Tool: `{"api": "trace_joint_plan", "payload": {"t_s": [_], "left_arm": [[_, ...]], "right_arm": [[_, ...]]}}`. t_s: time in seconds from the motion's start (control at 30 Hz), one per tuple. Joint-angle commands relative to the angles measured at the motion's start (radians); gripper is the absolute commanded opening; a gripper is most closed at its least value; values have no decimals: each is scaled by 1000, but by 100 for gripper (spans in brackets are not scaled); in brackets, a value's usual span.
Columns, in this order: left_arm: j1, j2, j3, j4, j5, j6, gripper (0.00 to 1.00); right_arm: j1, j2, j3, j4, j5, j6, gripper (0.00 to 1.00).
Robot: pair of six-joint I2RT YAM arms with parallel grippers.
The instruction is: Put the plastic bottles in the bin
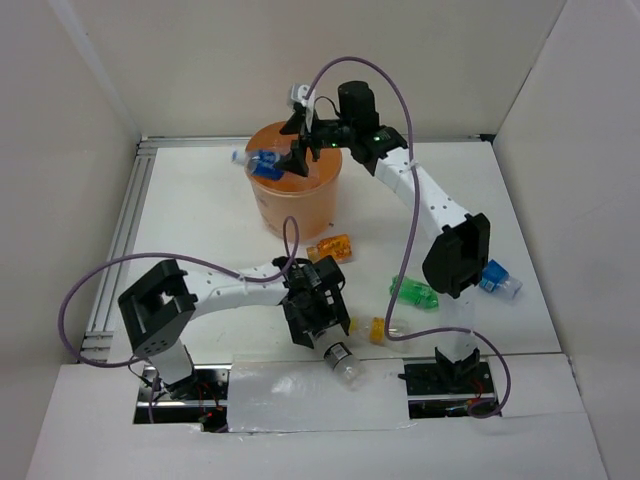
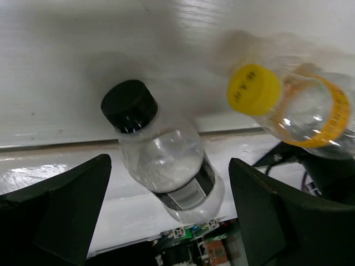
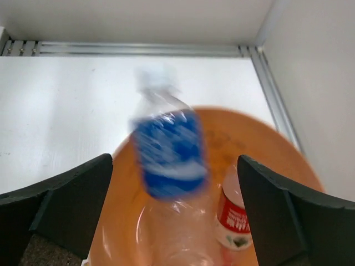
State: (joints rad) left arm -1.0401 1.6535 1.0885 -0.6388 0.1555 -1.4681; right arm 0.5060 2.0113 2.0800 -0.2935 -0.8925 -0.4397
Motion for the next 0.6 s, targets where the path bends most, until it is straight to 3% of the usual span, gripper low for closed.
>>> {"api": "trace_joint_plan", "payload": {"t_s": [0.0, 0.2, 0.27, 0.33, 0.37, 0.47, 0.53, 0.57], "left_arm": [[-17, 77, 37, 17, 88, 61, 100], [-47, 170, 80, 27, 145, 97, 98], [-47, 184, 89, 27, 145, 107, 86], [-47, 193, 90, 27, 145, 107, 65], [-47, 180, 90, 27, 125, 107, 48], [-57, 108, 111, 16, 58, 107, 28], [-57, 65, 149, -31, 6, 152, 16], [-57, 43, 209, -53, -22, 172, 13]], "right_arm": [[-38, -68, -18, 41, 70, 76, 100], [-179, -167, -105, -94, 98, 93, 100], [-243, -235, -156, -166, 119, 64, 100], [-321, -317, -258, -235, 110, 41, 100], [-348, -347, -293, -263, 110, 30, 97], [-455, -461, -431, -422, 89, -88, 73], [-515, -517, -510, -513, 76, -221, 47], [-561, -570, -593, -606, 76, -275, 43]]}}
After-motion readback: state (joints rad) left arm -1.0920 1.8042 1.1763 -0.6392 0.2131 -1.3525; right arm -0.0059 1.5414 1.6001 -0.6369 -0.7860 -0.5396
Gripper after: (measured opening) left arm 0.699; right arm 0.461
